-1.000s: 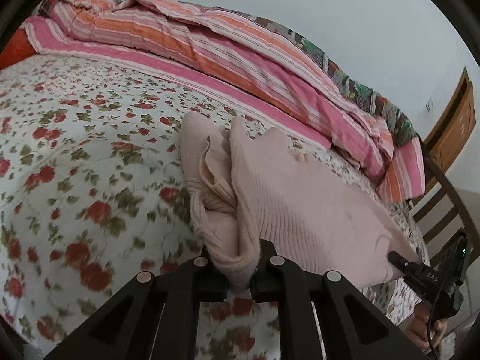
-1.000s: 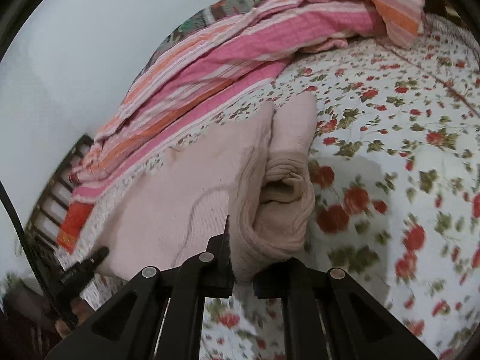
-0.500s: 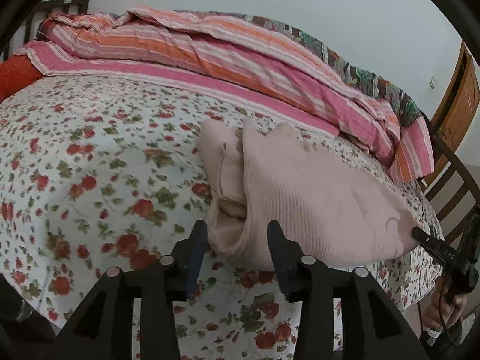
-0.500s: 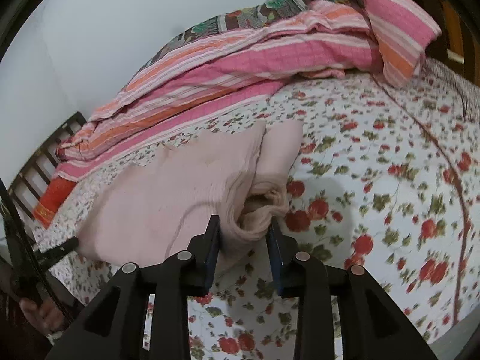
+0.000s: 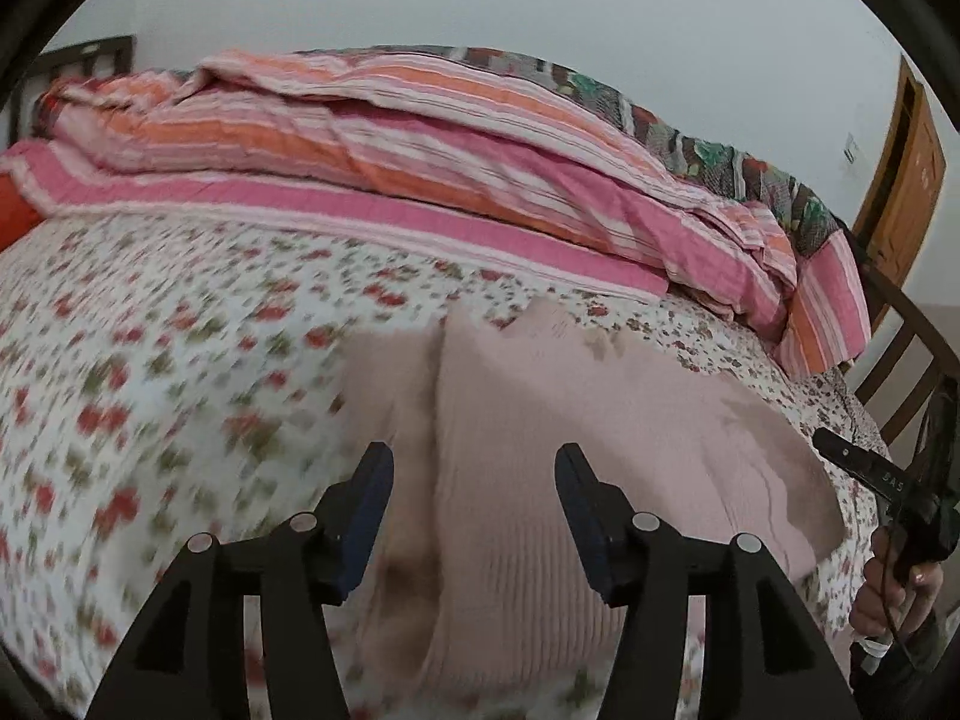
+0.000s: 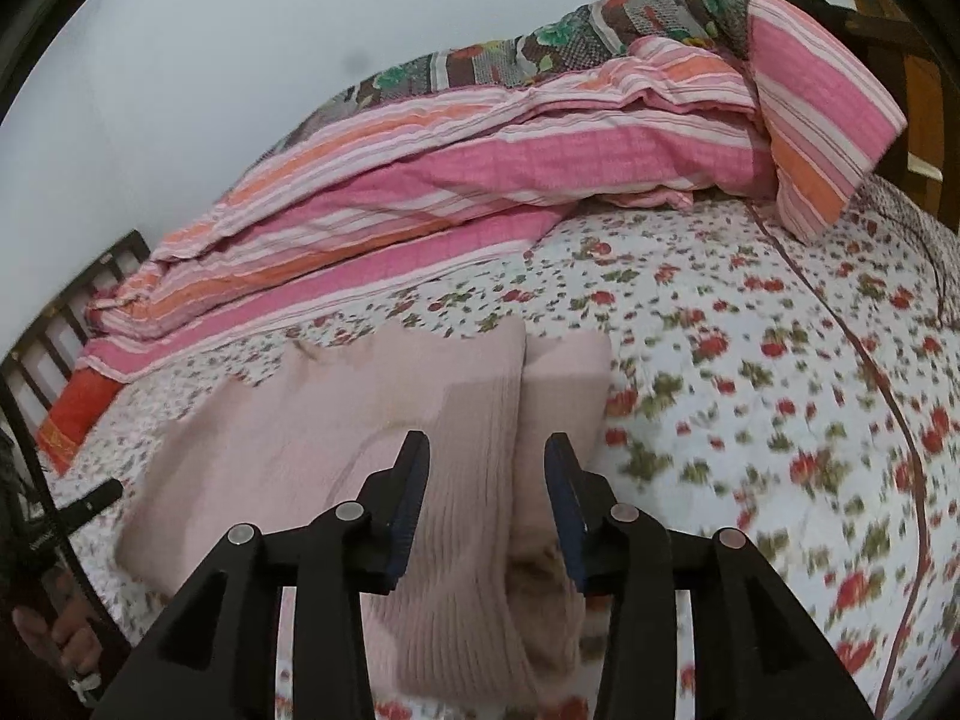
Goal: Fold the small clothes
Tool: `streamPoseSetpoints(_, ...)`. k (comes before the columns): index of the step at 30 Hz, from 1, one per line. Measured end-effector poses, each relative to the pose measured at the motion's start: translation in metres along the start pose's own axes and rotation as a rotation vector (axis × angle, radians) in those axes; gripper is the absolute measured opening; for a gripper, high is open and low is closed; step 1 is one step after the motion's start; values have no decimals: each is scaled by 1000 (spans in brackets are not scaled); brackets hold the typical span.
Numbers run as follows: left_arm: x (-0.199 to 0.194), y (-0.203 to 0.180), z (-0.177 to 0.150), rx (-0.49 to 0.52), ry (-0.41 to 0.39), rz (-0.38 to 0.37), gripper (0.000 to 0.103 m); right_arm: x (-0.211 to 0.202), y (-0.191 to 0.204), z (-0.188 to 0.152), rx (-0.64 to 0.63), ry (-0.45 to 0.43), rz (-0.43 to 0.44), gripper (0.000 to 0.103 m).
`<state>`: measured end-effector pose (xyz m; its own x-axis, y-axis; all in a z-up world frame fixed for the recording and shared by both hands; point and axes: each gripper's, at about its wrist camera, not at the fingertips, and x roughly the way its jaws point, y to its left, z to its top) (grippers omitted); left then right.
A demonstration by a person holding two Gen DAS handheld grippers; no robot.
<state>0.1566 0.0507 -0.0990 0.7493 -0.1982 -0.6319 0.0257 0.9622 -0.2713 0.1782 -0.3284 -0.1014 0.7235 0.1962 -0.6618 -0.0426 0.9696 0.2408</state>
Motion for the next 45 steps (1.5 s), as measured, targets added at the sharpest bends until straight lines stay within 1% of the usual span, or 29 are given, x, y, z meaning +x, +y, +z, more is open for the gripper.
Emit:
streamPoseSetpoints(4, 36, -7, 24, 27, 22, -19, 54, 29, 3, 15, 27, 29, -10, 40)
streamPoseSetpoints(5, 46, -8, 30, 30, 27, 2, 54, 35, 4, 19, 27, 30, -12, 40)
streamPoseSetpoints(6, 58, -7, 36, 29, 40, 39, 54, 44, 6, 22, 22, 31, -31, 40)
streamPoseSetpoints(7, 69, -6, 40, 22, 59, 67, 49, 51, 7, 24, 18, 36, -56, 40)
streamPoseSetpoints(8, 80, -2, 41, 5, 82, 82, 43, 60, 7, 25, 16, 48, -91, 40)
streamPoseSetpoints(9, 91, 3, 41, -19, 109, 86, 28, 71, 7, 24, 14, 69, -122, 40)
streamPoseSetpoints(10, 99, 8, 38, -38, 130, 96, 6, 79, 6, 23, 10, 83, -138, 40)
streamPoseSetpoints(11, 105, 13, 34, -54, 146, 102, 7, 87, 5, 19, 6, 90, -154, 40)
streamPoseSetpoints(12, 105, 18, 29, -65, 133, 83, 7, 91, 4, 13, -12, 87, -168, 34)
streamPoseSetpoints(13, 100, 21, 26, -71, 108, 75, 7, 90, 3, 9, -33, 68, -186, 23)
streamPoseSetpoints(15, 85, 25, 20, -93, 58, 65, 7, 79, 2, 2, -57, 20, -197, 9)
streamPoseSetpoints(17, 86, 27, 16, -81, 53, 68, 10, 78, -2, -1, -54, 11, -191, 9)
streamPoseSetpoints(18, 90, 25, 13, -56, 54, 83, 10, 81, -3, -3, -54, 11, -192, 9)
streamPoseSetpoints(20, 92, 20, 9, -20, 24, 98, 10, 82, -1, -6, -69, -7, -211, 9)
streamPoseSetpoints(22, 91, 15, 6, -6, 7, 110, 11, 81, 4, -8, -93, -19, -236, 9)
streamPoseSetpoints(24, 89, 11, 3, 15, -11, 121, 11, 81, 6, -9, -98, -20, -242, 10)
streamPoseSetpoints(28, 85, 5, -1, 61, -35, 137, 15, 81, 7, -9, -100, -25, -240, 10)
streamPoseSetpoints(33, 84, 7, -1, 62, -47, 132, 16, 82, 12, -10, -121, -31, -262, 11)
streamPoseSetpoints(41, 83, 8, -1, 47, -53, 111, 17, 82, 9, -10, -115, -32, -251, 11)
streamPoseSetpoints(42, 82, 9, -1, 44, -57, 95, 19, 82, 9, -10, -116, -32, -252, 11)
streamPoseSetpoints(43, 80, 9, -2, 45, -60, 79, 27, 82, 9, -9, -117, -29, -253, 12)
streamPoseSetpoints(44, 78, 11, -1, 46, -65, 33, 33, 82, 9, -9, -116, -26, -250, 12)
streamPoseSetpoints(45, 76, 11, -1, 48, -68, 0, 43, 82, 8, -8, -113, -19, -244, 13)
